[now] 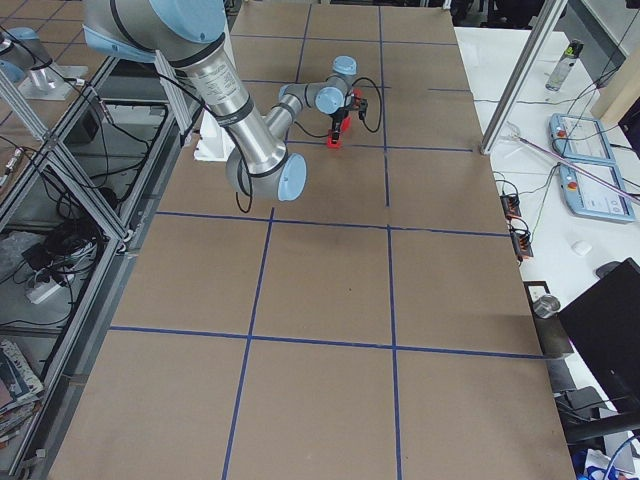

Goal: Form red blocks into L shape at center
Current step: 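Open and raise the right gripper while the left arm swings toward the cubes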

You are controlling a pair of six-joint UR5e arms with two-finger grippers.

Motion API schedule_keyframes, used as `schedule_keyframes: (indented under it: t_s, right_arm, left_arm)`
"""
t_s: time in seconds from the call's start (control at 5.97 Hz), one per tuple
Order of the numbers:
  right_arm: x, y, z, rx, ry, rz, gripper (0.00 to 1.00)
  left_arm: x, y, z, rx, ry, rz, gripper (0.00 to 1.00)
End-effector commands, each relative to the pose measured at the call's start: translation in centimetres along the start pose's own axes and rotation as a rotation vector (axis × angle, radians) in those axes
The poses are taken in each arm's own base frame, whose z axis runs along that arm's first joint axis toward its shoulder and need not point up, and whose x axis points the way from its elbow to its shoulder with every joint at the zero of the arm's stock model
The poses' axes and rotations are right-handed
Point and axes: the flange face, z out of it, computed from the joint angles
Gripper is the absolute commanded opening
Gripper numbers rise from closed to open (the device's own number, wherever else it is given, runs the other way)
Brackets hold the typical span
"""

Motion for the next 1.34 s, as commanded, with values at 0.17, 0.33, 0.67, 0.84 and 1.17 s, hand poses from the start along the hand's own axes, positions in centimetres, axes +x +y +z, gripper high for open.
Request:
schedule_keyframes:
  t_s: [0.17, 0.33, 0.67, 0.84, 1.17]
  right_arm:
    - [-0.3, 0.1, -0.3, 0.001, -0.002, 0.01, 1.0]
    - [-0.5, -0.2, -2.4, 0.014, -0.034, 0.006, 1.0]
    - [3.9, -2.2, -10.6, 0.003, -0.11, 0.053, 1.0]
    - [8.0, -1.4, -13.2, 0.024, -0.147, 0.052, 1.0]
    - [14.6, -0.8, -15.2, -0.018, -0.179, 0.073, 1.0]
  left_arm:
    - [0.0, 0.1, 0.0, 0.0, -0.002, 0.01, 1.0]
    - [0.6, -0.4, -0.3, 0.019, -0.004, 0.03, 1.0]
    - [4.0, -1.9, 2.6, 0.004, 0.005, 0.163, 1.0]
    - [6.6, -3.1, 3.3, -0.004, 0.017, 0.138, 1.0]
    - [17.7, -6.6, 5.8, 0.058, 0.084, 0.245, 1.0]
